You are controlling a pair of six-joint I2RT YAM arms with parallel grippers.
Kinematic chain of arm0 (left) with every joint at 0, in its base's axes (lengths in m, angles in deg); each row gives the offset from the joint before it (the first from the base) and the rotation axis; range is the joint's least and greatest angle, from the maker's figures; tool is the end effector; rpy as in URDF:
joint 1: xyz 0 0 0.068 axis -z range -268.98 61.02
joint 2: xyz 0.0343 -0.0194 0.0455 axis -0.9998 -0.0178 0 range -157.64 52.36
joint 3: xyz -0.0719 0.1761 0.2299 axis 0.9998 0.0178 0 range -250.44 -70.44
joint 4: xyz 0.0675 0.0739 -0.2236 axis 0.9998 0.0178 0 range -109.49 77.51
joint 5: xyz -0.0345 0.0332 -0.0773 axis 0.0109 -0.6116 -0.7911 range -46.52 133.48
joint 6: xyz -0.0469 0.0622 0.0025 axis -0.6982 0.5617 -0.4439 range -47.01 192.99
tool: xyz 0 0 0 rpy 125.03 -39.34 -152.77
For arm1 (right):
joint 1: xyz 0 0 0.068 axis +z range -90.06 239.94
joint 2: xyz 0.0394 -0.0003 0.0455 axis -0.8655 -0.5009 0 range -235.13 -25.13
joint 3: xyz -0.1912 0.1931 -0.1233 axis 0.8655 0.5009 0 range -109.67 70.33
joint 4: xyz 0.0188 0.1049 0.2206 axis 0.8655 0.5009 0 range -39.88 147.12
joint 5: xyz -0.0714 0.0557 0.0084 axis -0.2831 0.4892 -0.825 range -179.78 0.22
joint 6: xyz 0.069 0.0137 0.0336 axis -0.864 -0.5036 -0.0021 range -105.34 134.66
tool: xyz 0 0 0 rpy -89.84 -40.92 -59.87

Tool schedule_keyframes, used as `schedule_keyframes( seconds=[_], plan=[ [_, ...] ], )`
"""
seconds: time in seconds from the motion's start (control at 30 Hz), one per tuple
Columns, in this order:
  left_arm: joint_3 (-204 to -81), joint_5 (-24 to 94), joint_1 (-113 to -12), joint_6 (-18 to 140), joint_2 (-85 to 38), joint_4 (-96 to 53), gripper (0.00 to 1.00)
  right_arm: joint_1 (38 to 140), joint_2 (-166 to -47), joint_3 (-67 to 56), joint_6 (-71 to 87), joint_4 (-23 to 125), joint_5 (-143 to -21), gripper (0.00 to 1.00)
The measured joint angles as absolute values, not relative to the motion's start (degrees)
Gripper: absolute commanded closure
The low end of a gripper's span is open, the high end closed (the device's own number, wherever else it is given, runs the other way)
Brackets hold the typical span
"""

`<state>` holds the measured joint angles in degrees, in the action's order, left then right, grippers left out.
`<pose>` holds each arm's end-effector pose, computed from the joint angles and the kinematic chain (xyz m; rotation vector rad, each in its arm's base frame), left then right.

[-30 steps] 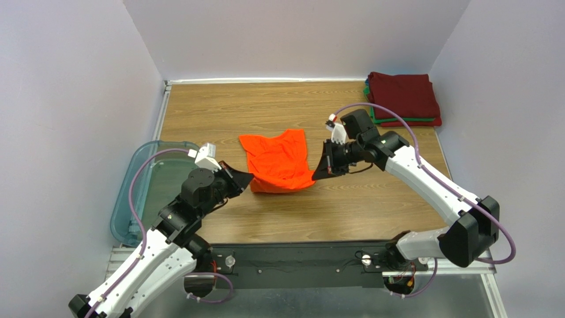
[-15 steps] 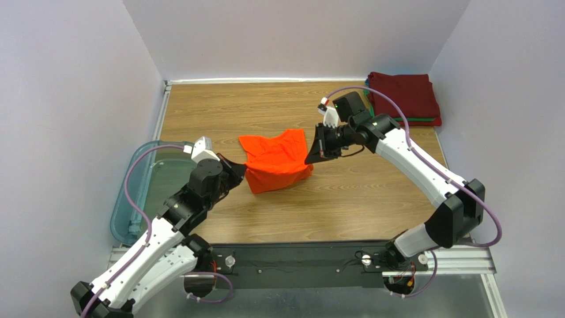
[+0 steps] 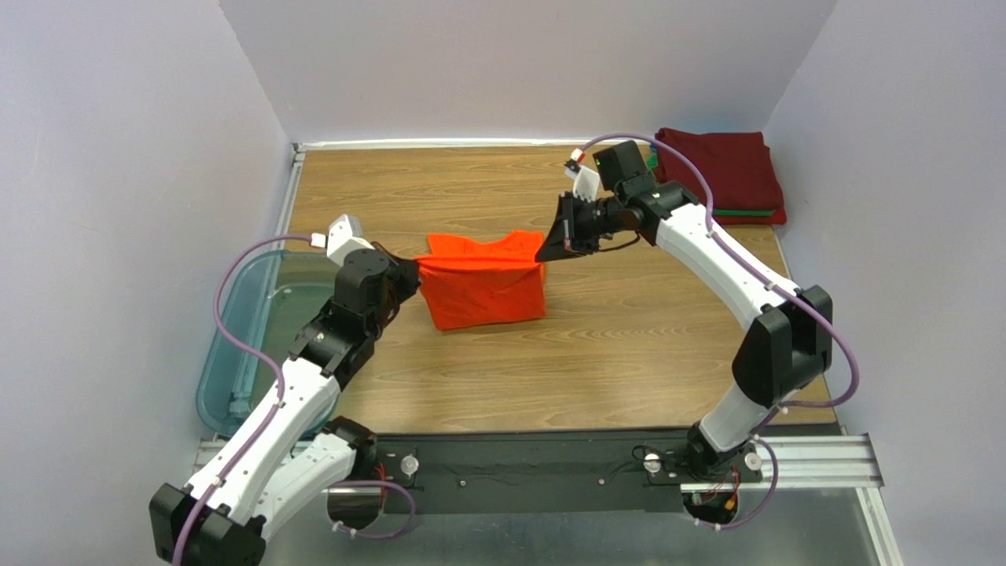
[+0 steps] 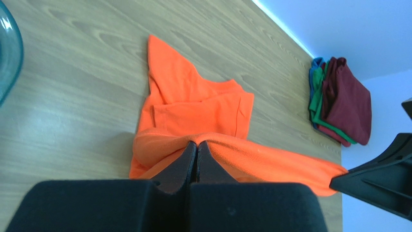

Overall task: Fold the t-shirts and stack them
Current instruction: Fold the tshirt

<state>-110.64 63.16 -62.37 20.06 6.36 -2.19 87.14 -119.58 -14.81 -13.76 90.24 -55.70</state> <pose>0.1677 -0.0588 0.3054 -0.6719 1.8769 -0.5731 0.3036 0.1981 0.3273 -0.2622 2.5580 1.1335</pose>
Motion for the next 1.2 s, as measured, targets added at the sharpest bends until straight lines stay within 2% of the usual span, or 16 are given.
schedule_keyframes(
  seconds=[0.27,1.2],
  plan=[
    [-112.7,59.4,-66.8,24.3,-1.8,-9.1,1.0,85.6,-123.6,-15.8,-13.7,88.7,-52.8,0.99],
    [-121.2,53.0,-72.1,31.6,-28.2,-23.8,1.0,80.6,-137.9,-23.6,-14.9,85.4,-51.3,0.99]
  ],
)
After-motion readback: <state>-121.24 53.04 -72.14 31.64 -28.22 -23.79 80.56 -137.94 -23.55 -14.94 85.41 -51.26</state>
